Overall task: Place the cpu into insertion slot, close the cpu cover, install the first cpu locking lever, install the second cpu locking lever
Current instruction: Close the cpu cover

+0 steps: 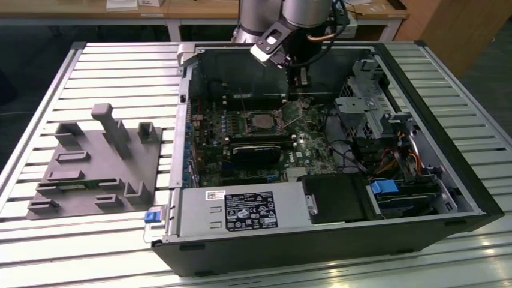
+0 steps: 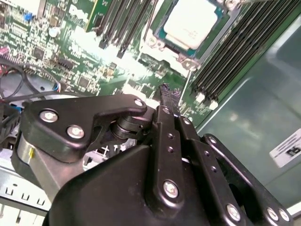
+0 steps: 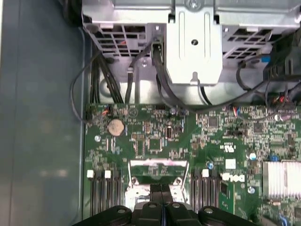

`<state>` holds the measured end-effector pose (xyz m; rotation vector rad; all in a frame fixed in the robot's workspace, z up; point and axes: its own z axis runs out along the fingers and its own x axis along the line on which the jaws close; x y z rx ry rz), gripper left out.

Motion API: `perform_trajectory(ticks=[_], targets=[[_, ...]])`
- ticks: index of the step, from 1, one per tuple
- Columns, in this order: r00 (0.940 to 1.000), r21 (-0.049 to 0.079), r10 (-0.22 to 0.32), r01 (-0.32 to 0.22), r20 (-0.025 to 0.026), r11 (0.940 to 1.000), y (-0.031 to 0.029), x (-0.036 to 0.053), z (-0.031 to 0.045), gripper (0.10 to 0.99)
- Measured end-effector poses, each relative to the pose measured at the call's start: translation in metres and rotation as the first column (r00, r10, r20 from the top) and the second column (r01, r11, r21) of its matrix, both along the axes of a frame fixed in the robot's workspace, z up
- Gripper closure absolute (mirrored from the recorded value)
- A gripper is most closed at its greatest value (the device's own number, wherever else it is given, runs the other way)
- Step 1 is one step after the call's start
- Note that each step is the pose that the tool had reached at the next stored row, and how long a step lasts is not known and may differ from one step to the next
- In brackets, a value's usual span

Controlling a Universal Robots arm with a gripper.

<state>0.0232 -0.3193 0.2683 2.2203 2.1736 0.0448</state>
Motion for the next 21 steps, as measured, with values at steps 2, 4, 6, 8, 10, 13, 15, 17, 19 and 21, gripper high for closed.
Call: perform_trajectory(ticks=[2,4,6,8,10,13,15,17,19,21], targets=[[1.0,0.0,0.0,0.0,-0.001,1.0,0.0,0.0041,0.0,0.984],[1.0,0.0,0.0,0.0,-0.0019,1.0,0.0,0.0082,0.0,0.984],[1.0,0.0,0.0,0.0,-0.003,1.0,0.0,0.013,0.0,0.984],[1.0,0.0,0.0,0.0,-0.0042,1.0,0.0,0.0181,0.0001,0.984],[1.0,0.0,0.0,0.0,-0.0055,1.0,0.0,0.0232,0.0001,0.984],[1.0,0.0,0.0,0.0,-0.0064,1.0,0.0,0.0296,-0.0003,0.984],[1.0,0.0,0.0,0.0,-0.0066,1.0,0.0,0.0313,-0.0013,0.984],[1.0,0.0,0.0,0.0,-0.0066,1.0,0.0,0.0322,-0.003,0.984],[1.0,0.0,0.0,0.0,-0.0066,1.0,0.0,0.0331,-0.0048,0.984],[1.0,0.0,0.0,0.0,-0.0066,1.0,0.0,0.0347,-0.0064,0.984]])
